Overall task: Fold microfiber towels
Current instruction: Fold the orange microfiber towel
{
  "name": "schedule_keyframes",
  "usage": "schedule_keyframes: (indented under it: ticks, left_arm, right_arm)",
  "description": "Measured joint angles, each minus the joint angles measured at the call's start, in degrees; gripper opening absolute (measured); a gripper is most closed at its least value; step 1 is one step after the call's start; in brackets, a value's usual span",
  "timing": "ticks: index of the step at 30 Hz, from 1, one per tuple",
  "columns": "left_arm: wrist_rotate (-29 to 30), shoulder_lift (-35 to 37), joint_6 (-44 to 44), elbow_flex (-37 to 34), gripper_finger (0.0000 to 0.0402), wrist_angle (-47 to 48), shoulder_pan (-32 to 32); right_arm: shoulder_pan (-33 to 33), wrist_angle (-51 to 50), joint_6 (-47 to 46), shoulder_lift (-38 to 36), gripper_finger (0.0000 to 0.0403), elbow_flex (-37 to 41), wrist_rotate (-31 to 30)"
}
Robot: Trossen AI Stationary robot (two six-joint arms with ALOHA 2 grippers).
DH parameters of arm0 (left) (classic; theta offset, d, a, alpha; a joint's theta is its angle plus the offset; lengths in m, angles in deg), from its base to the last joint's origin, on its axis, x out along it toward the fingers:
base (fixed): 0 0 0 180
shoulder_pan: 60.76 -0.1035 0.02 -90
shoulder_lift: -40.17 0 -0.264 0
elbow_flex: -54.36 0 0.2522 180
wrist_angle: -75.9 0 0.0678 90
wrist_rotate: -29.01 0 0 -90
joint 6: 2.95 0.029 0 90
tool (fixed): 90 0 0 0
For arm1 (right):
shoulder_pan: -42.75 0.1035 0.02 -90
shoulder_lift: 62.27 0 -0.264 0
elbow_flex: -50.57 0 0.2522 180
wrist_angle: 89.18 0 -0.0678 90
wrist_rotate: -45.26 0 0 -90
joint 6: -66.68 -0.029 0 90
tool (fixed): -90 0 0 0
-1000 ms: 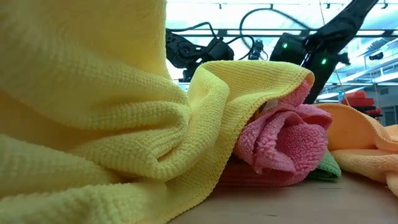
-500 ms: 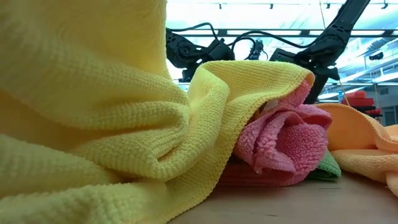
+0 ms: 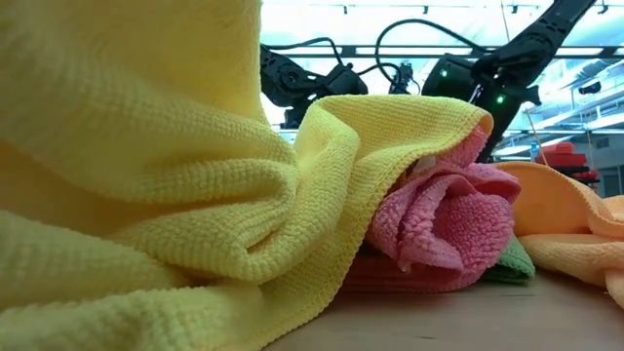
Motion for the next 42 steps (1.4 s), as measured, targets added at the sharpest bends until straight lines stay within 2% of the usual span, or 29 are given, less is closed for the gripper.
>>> schedule_keyframes:
  ticks: [6, 10, 16, 21, 27, 32, 36, 42]
  left_arm:
    - [0.00, 0.00, -0.02, 0.00, 0.0021, 0.21, 0.00]
    - [0.00, 0.00, 0.45, 0.00, 0.0010, 1.37, 0.00]
    - [-0.01, 0.00, 1.32, 0.00, 0.0019, 3.33, 0.00]
    - [0.00, 0.00, 1.33, 0.02, 0.0018, 5.66, 0.00]
    - [0.00, 0.00, 1.32, 0.02, 0.0009, 8.40, 0.03]
    - [0.00, 0.00, 1.11, 0.02, 0.0026, 9.48, 0.34]
    - [-0.02, 0.00, 1.10, 0.02, 0.0017, 9.47, 0.60]
    - [0.00, 0.00, 1.23, 0.02, 0.0011, 9.43, 1.03]
  right_arm:
    - [0.04, -2.90, -1.19, -2.48, 0.0006, 0.00, 1.74]
    - [0.16, -5.09, -2.19, -2.60, 0.0006, 0.02, 2.34]
    - [2.01, -5.61, 0.24, -2.79, 0.0005, 0.04, 3.30]
    - [2.06, -7.43, -4.20, -2.86, 0.0005, 0.04, 2.42]
    - [5.67, -7.47, -6.24, -2.88, 0.0005, 0.04, -2.93]
    - [8.48, -8.10, -6.94, -2.91, 0.0005, 0.04, -2.86]
    - [9.74, -8.91, -7.96, -3.59, 0.0005, 0.04, -1.25]
    - [11.07, -11.18, -10.18, -9.12, 0.0005, 0.04, -1.96]
